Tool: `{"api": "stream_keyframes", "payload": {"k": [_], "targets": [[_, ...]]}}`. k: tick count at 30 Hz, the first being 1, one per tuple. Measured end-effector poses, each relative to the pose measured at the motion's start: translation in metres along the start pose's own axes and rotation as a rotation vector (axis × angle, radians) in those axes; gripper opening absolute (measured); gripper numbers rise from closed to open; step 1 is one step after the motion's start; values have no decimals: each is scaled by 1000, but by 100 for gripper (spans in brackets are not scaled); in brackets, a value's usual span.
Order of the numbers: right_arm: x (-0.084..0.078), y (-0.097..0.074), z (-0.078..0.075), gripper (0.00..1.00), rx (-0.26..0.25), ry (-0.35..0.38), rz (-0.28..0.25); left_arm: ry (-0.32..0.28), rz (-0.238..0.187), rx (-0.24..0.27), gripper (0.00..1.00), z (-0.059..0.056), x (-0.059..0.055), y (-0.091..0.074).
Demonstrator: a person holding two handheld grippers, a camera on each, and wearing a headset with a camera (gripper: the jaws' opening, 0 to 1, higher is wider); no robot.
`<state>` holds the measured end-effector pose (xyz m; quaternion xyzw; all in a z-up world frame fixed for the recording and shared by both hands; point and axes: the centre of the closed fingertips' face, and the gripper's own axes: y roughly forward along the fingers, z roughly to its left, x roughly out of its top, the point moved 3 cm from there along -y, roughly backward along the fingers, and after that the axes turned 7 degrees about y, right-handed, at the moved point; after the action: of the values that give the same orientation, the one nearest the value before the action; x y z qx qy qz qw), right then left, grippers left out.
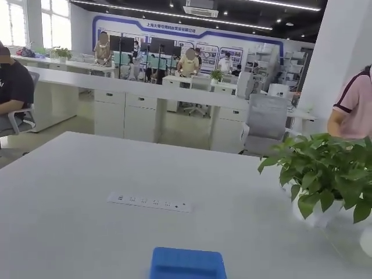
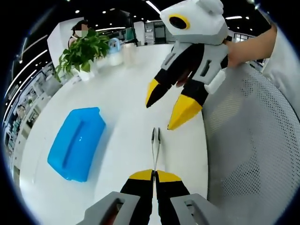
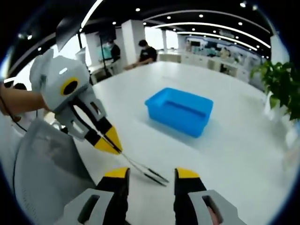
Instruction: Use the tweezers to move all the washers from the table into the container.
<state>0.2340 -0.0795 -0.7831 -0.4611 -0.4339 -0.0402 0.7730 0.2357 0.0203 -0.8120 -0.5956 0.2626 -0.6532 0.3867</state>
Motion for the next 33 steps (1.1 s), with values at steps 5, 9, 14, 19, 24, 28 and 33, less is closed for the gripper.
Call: {"api": "stream_keyframes", "payload": {"k": [5,9,14,19,24,28,33], "targets": [[-1,-2,-9,33,-44,20,-1,-7,47,-29,0,0,-12,9],[0,-3,-11,33,-54,36,-8,-4,73,-39,0,2,-19,11],[0,-2,-11,36,-47,62,-12,12,126,-36,0,5,-29,15],[0,-1,-11,36,-45,65,-13,51,132,-37,0,6,-30,16],[2,-2,-12,37,-46,72,-23,106,131,-59,0,5,-30,15],[4,-2,-14,39,-60,81,-36,78,122,-56,0,5,-30,15],[6,-4,-16,42,-63,104,-55,22,122,11,3,7,-32,13]]}}
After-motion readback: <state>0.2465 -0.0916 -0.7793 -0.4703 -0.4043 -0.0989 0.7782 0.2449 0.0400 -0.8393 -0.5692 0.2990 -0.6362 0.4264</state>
